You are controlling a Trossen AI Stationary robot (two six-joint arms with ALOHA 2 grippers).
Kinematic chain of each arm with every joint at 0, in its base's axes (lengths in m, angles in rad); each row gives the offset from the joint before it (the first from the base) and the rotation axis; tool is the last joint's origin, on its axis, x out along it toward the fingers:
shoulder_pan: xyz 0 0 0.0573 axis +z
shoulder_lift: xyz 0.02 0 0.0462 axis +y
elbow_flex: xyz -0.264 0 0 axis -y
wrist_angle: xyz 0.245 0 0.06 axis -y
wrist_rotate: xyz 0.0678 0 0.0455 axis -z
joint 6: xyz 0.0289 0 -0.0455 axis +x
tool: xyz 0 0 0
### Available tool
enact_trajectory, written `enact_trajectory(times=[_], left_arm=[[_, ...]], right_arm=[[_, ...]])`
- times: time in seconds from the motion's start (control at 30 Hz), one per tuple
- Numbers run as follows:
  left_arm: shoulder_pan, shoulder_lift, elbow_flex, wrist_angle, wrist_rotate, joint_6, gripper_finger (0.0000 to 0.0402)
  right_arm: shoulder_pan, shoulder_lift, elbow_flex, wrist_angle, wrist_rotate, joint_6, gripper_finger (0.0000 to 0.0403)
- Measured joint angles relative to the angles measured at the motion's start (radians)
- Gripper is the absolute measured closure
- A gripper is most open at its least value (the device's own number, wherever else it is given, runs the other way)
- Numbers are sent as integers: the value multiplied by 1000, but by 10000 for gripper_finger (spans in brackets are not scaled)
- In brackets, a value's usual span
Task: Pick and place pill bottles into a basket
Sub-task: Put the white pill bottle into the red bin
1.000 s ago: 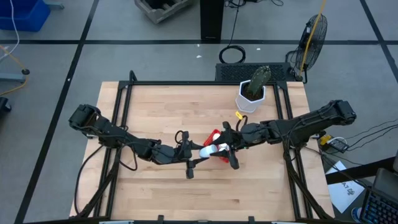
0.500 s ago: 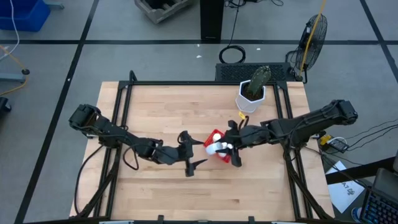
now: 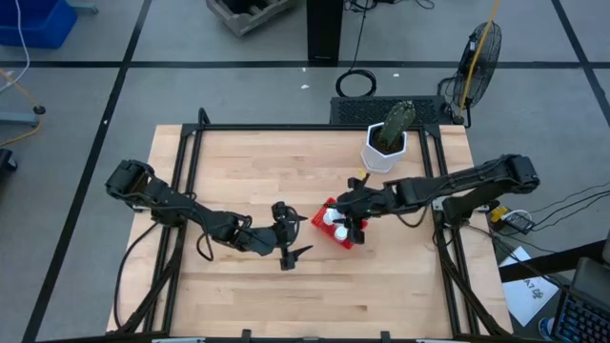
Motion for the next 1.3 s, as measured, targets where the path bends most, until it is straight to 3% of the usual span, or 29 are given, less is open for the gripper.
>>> enact_trajectory(times=[0.43, 0.8, 1.3], left_arm=[[0, -13, 0, -50, -28, -23, 20], [-1, -13, 0, -74, -25, -46, 32], [-1, -12, 0, -74, -11, -54, 36]], right_arm=[[-15, 181, 113, -96, -27, -35, 257], [-23, 201, 119, -149, -48, -16, 257], [-26, 323, 120, -101, -62, -33, 257]])
